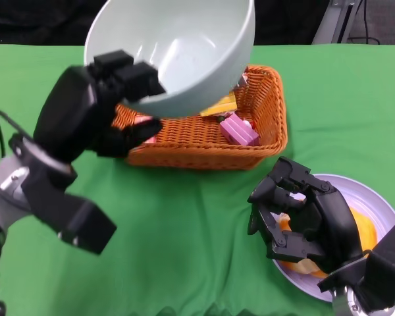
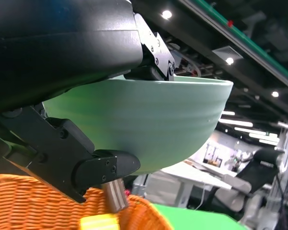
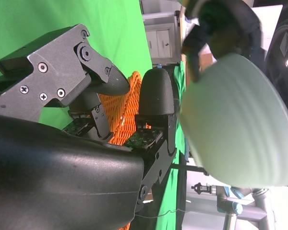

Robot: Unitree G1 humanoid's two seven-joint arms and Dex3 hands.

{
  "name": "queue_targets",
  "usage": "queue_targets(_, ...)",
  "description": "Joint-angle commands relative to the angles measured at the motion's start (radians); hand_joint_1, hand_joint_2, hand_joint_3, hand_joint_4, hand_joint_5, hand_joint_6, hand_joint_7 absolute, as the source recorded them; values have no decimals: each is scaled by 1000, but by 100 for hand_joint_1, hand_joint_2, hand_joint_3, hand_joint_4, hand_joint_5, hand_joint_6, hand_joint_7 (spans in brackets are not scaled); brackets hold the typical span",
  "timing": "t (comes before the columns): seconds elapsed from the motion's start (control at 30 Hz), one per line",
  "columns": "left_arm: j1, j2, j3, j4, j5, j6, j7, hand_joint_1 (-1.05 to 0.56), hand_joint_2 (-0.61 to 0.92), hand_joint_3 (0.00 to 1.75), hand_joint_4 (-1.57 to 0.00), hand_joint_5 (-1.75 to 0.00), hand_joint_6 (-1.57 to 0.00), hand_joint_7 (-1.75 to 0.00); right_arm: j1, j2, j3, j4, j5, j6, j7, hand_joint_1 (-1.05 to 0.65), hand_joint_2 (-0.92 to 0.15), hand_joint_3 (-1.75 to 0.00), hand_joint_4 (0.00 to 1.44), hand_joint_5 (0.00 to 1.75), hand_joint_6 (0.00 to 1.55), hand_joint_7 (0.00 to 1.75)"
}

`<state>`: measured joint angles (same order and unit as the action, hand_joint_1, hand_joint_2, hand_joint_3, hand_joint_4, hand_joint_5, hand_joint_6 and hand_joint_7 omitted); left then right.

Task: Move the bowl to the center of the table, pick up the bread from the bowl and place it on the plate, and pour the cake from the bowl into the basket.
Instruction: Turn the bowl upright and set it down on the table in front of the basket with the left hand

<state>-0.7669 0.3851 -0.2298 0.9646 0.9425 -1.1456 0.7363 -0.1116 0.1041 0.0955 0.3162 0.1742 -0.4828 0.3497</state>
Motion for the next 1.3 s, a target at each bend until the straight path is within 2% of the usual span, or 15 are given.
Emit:
queue_targets(0.03, 9, 65, -65, -32, 95, 25, 201, -11, 58, 108, -63, -174, -71, -131, 1, -9, -12, -6, 0, 1, -7, -3, -52, -120, 73, 169, 61, 147)
queue_targets(0.27, 34, 130, -226, -30, 252, 122, 555, -7, 54, 106, -62, -175, -67, -131, -3, -10, -19, -9, 19, 6, 1, -3, -51, -121, 71, 172, 60, 148)
queue_targets(0.43, 46, 136, -338, 5, 319, 207, 774, -6, 56, 100, -64, -175, -67, -132, -7, -11, -25, -8, 22, 7, 5, -3, -50, -122, 71, 172, 60, 149)
queue_targets(0.53, 58, 131, -395, 25, 339, 257, 866, -10, 74, 65, -64, -172, -65, -131, -10, -10, -28, -4, 23, 4, 10, -4, -50, -121, 71, 172, 60, 149)
queue_targets(0.57, 68, 131, -405, 23, 338, 269, 875, -10, 80, 54, -64, -171, -66, -130, -10, -9, -29, -5, 26, 6, 13, -5, -51, -120, 71, 172, 60, 149)
queue_targets(0.63, 94, 129, -418, 11, 330, 284, 878, -9, 82, 50, -66, -170, -65, -133, -10, -8, -30, -7, 23, 5, 11, -5, -52, -118, 71, 172, 60, 148)
queue_targets(0.8, 144, 137, -454, -7, 330, 284, 878, -7, 72, 69, -66, -174, -65, -134, -12, -6, -33, -4, 16, -4, 9, -7, -52, -116, 72, 171, 61, 147)
queue_targets(1.03, 214, 154, -506, -10, 340, 291, 878, -5, 68, 72, -68, -175, -70, -131, -10, -5, -36, -16, 21, 5, 7, -7, -54, -114, 72, 170, 62, 146)
queue_targets(1.17, 236, 155, -521, -11, 343, 302, 878, -6, 68, 64, -66, -175, -71, -130, -11, -8, -37, -17, 18, 5, 8, -7, -54, -114, 71, 170, 61, 146)
queue_targets(1.2, 245, 156, -527, -9, 346, 300, 878, -5, 68, 64, -66, -175, -69, -135, -11, -8, -39, -14, 20, 3, 11, -6, -54, -114, 71, 170, 61, 146)
queue_targets(1.27, 260, 155, -539, -1, 349, 295, 878, -3, 66, 70, -66, -175, -58, -156, -12, -7, -40, -11, 24, 2, 13, -5, -54, -115, 71, 170, 61, 146)
queue_targets(1.3, 265, 155, -545, 3, 349, 292, 878, -3, 67, 69, -66, -175, -56, -158, -13, -7, -40, -10, 21, 0, 12, -5, -54, -115, 71, 170, 61, 146)
